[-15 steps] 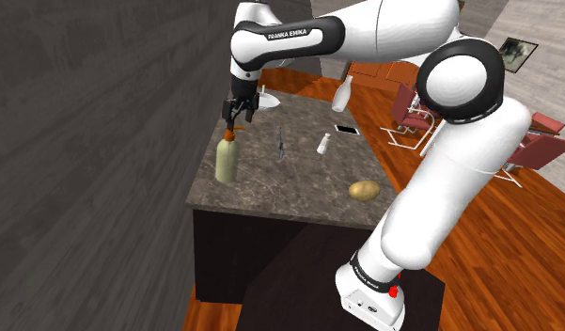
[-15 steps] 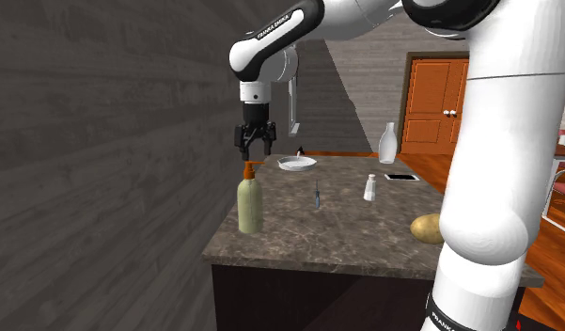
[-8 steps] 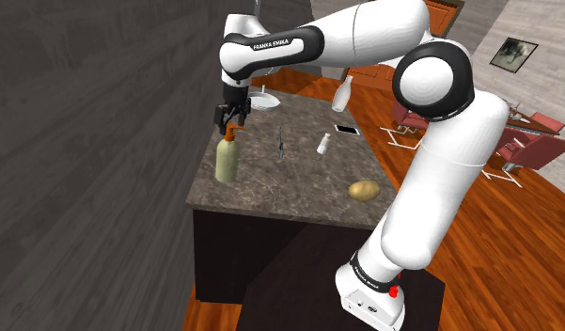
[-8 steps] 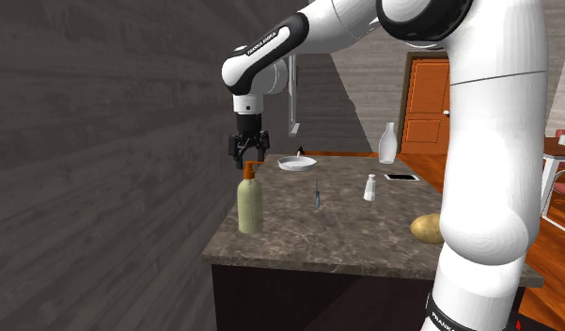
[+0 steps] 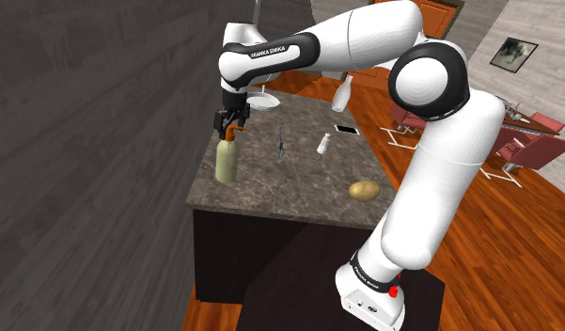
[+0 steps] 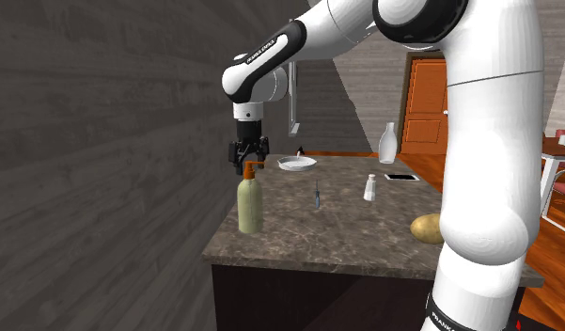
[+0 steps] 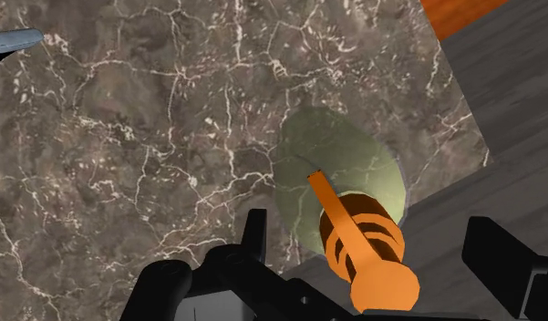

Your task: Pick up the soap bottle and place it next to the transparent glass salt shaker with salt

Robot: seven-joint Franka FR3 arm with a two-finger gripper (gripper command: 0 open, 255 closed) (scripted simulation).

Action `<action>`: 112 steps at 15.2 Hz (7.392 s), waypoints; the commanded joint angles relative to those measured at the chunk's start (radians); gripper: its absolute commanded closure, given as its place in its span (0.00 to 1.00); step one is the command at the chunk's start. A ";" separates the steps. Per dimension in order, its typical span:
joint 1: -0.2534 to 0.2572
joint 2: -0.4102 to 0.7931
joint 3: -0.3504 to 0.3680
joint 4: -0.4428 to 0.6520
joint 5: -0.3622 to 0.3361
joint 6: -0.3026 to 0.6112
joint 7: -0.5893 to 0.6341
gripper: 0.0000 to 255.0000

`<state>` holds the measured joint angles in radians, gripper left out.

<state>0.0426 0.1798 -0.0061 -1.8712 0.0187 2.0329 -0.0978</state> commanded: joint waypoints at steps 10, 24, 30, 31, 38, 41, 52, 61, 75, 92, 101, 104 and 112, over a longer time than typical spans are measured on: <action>0.000 0.000 0.000 0.000 0.000 0.000 0.000 1.00; 0.000 -0.038 0.000 0.113 -0.001 -0.151 0.003 1.00; 0.000 -0.046 0.000 0.183 -0.002 -0.229 0.004 1.00; 0.000 -0.047 0.000 0.196 -0.002 -0.243 0.004 1.00; 0.000 -0.044 0.000 0.294 -0.002 -0.338 0.005 1.00; -0.001 -0.039 -0.001 0.341 -0.002 -0.380 0.006 1.00; -0.001 0.003 -0.001 0.548 -0.002 -0.545 0.008 1.00; -0.002 0.078 -0.001 0.783 -0.001 -0.705 0.010 1.00; -0.073 0.140 -0.021 0.976 0.005 -0.837 -0.075 1.00; -0.318 0.064 -0.156 0.681 0.027 -0.625 -0.454 1.00; -0.458 0.188 -0.217 0.767 0.063 -0.593 -0.644 1.00; -0.512 0.255 -0.231 0.837 0.081 -0.598 -0.702 1.00; -0.518 0.237 -0.236 0.699 0.078 -0.479 -0.726 1.00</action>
<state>-0.4783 0.4223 -0.2424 -1.1499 0.0982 1.5362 -0.8251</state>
